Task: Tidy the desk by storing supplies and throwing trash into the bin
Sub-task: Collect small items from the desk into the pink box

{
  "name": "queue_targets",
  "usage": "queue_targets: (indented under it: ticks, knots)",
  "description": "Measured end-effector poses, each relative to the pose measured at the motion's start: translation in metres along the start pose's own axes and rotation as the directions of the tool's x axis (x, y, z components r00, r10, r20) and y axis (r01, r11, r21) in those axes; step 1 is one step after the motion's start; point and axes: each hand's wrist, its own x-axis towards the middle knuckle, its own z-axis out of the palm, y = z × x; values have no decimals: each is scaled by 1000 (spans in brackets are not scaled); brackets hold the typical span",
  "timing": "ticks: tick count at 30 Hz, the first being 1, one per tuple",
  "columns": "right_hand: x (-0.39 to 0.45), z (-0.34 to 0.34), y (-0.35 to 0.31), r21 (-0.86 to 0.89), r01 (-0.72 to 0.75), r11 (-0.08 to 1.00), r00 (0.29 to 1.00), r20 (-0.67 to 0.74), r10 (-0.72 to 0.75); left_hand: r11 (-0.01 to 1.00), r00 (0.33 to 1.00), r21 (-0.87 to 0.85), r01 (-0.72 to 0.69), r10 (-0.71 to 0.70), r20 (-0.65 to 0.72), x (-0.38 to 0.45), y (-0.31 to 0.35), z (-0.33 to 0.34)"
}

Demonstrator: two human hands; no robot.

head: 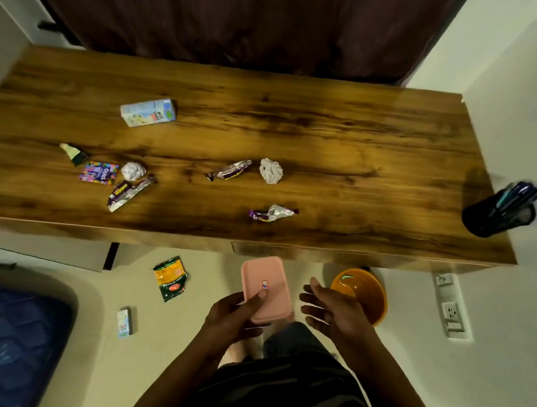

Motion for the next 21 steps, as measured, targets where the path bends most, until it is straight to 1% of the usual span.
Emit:
queue_targets:
  ticks: [2, 3, 7, 8, 10, 13, 14, 16, 17, 18, 19, 20, 21]
  knots:
    - [19, -9, 12, 111, -96, 989, 995, -5, 98, 999, 1000, -34, 4, -4, -22, -12, -7, -8]
    - [29, -13, 19, 170, -122, 978, 992, -13, 126, 999, 999, -43, 4, -6, -42, -17, -10, -9]
    - [78, -24, 40, 399, -132, 907, 987, -30, 157, 993, 995, -114, 5, -16, -95, -31, -26, -4]
    - [91, -27, 43, 478, -127, 869, 987, -25, 158, 990, 995, -139, -7, -7, -101, -32, -32, 0]
    - [117, -32, 50, 650, -120, 750, 986, -10, 167, 982, 992, -188, -28, 4, -126, -33, -41, 10]
    - [156, -39, 58, 819, -130, 559, 982, 28, 187, 942, 985, -329, -64, 6, -174, -36, -53, 33]
    - [168, -40, 58, 860, -124, 496, 981, 32, 190, 926, 984, -370, -74, 8, -177, -39, -55, 40]
    - [190, -41, 56, 909, -83, 408, 984, 11, 177, 930, 989, -364, -59, 4, -149, -44, -63, 51]
    - [200, -42, 53, 923, -62, 380, 985, -5, 174, 931, 987, -359, -67, 9, -162, -46, -69, 54]
    - [208, -44, 50, 934, -40, 354, 985, -22, 169, 917, 985, -392, -70, 1, -174, -55, -70, 59]
    - [217, -47, 48, 943, -23, 333, 989, -27, 145, 912, 986, -400, -92, 26, -167, -71, -66, 67]
    - [224, -49, 44, 947, -9, 322, 993, -29, 115, 907, 978, -409, -102, 15, -210, -73, -66, 69]
    - [229, -52, 43, 949, -5, 316, 995, -27, 96, 875, 979, -465, -138, 50, -196, -95, -69, 65]
